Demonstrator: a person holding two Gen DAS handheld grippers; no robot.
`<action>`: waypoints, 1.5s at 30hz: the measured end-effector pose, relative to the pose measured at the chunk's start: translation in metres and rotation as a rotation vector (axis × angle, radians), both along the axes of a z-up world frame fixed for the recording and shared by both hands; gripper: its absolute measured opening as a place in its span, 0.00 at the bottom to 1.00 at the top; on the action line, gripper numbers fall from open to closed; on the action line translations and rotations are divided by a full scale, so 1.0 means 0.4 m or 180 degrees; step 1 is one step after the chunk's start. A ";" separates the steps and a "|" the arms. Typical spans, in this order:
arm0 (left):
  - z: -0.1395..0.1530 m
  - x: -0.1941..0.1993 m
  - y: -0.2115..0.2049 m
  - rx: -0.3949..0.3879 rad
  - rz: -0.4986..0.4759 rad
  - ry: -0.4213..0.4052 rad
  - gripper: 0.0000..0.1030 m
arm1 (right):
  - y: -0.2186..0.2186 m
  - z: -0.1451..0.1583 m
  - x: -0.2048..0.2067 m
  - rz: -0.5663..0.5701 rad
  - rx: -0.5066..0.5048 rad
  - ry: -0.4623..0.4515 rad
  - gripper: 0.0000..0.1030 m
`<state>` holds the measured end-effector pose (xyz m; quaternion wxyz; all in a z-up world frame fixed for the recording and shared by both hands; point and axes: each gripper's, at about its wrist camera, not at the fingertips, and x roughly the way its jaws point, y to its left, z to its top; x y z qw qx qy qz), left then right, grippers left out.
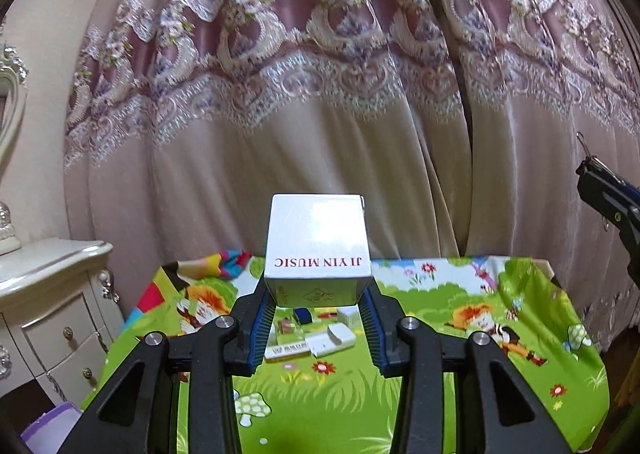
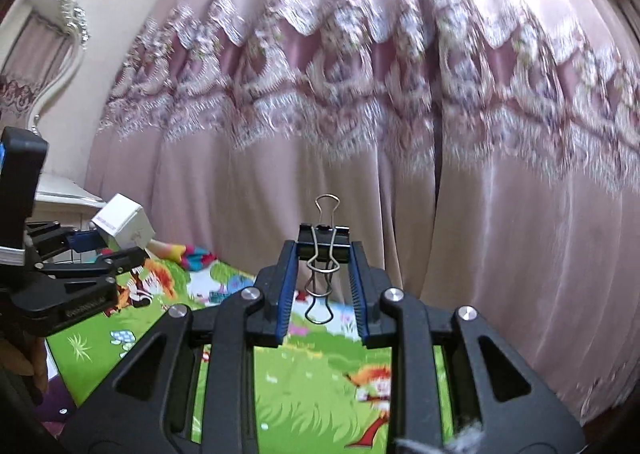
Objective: Organize rigid objects
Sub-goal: 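Carry the JI YIN MUSIC cube over the storage box with the left tool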
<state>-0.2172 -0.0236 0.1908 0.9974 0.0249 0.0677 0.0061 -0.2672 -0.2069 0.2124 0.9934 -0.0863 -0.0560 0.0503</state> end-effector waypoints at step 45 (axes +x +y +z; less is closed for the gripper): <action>-0.130 -0.227 0.394 -0.0391 0.0896 0.0861 0.41 | 0.417 -0.063 -0.028 0.2044 -0.0594 0.1054 0.28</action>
